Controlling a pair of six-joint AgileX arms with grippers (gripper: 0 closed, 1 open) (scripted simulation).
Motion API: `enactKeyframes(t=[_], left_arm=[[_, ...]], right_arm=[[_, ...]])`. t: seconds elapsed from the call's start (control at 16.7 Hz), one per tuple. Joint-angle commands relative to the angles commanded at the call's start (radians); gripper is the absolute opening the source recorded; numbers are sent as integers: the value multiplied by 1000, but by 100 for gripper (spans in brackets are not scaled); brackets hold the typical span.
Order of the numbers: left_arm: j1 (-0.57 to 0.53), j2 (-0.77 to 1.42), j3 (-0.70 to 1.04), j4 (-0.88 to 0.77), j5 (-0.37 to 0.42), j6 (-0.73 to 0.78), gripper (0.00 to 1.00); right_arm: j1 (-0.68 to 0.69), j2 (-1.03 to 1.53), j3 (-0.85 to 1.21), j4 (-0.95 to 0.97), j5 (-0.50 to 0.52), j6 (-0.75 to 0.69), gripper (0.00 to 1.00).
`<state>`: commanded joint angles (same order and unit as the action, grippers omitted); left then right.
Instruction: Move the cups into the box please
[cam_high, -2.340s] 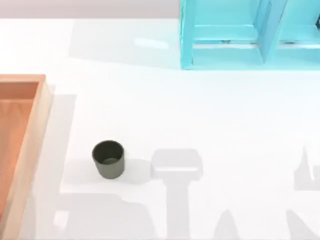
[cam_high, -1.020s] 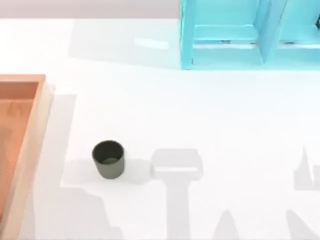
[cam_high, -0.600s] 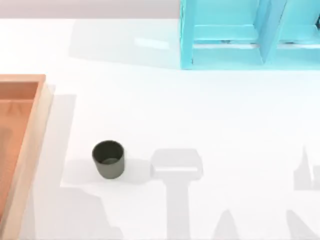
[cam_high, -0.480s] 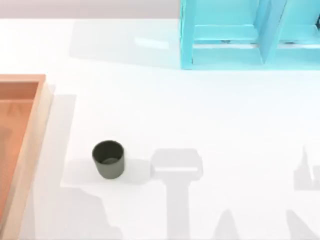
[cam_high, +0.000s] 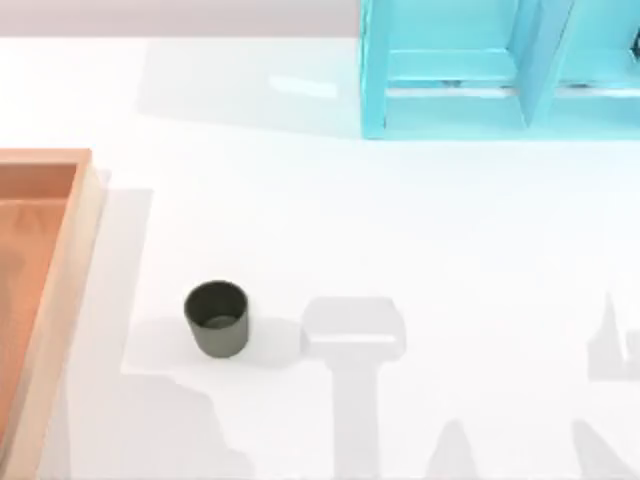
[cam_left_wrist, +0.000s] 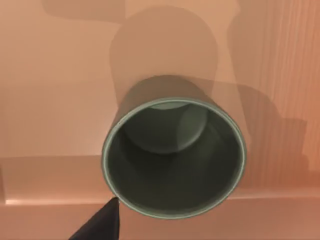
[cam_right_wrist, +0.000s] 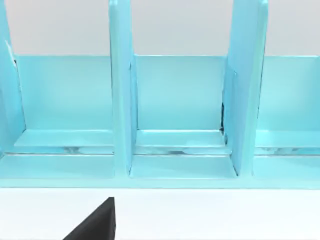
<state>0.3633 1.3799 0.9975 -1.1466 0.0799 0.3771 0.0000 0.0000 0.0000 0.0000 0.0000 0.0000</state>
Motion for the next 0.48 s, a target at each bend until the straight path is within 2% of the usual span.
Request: enactKeyframes(t=[0.48], left_arm=[[-5, 5, 334, -325, 0, -5, 100]], right_arm=[[0, 0, 0, 0, 0, 0, 100]])
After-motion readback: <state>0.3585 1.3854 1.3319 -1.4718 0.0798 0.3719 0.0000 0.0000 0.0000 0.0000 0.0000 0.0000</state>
